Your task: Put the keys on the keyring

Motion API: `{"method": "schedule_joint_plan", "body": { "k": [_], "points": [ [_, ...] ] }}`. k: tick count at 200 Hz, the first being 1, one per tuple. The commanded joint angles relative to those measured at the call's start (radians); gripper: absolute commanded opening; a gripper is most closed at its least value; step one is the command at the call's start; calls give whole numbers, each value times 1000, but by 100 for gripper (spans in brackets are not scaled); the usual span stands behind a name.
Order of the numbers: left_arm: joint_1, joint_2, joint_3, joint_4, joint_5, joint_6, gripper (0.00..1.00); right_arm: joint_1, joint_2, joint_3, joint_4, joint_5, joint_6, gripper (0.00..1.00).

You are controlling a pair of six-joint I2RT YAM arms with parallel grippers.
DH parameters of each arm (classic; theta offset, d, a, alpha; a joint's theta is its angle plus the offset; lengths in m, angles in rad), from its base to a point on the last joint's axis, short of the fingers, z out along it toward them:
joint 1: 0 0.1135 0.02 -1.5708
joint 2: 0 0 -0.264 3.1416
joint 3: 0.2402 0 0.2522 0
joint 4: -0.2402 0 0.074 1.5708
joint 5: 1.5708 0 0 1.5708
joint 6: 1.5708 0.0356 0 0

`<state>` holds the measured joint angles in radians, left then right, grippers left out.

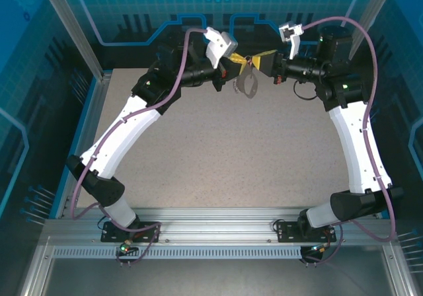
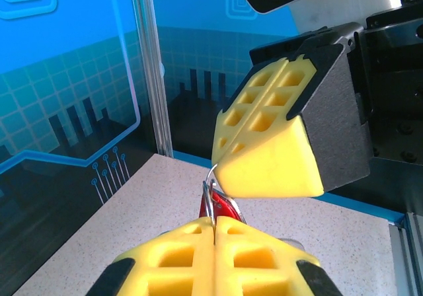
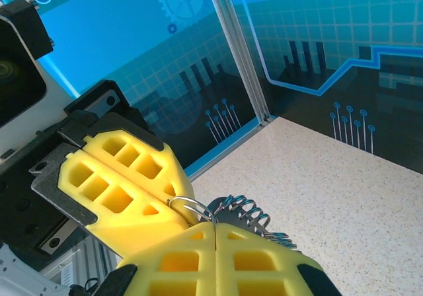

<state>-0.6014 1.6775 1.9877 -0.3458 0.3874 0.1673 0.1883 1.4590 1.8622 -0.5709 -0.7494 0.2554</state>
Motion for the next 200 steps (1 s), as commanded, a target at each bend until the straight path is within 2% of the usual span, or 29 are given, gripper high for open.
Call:
{"method": "schedule_joint_plan", "body": {
  "k": [1, 58, 128, 143, 167, 176, 200],
  "points": [
    [-15, -11, 22, 61, -3, 10, 0, -19, -3, -13, 11, -49, 15, 0],
    [-21, -29, -39, 180, -33, -40, 0, -11, 12, -20, 4, -153, 36, 0],
    [-24, -28, -69, 244, -49, -78, 0, -12, 28, -18, -27, -203, 43, 0],
    [-23, -30, -76, 258, -54, -81, 0, -30, 21, -30, -22, -200, 57, 18],
    [-24, -34, -84, 271, -59, -81, 0, -84, -18, -96, 60, -206, 132, 40],
    [-24, -35, -85, 274, -56, -83, 0, -106, -38, -127, 108, -211, 173, 44],
    [-24, -37, -87, 274, -50, -85, 0, -139, -76, -179, 196, -209, 241, 46]
  ]
}}
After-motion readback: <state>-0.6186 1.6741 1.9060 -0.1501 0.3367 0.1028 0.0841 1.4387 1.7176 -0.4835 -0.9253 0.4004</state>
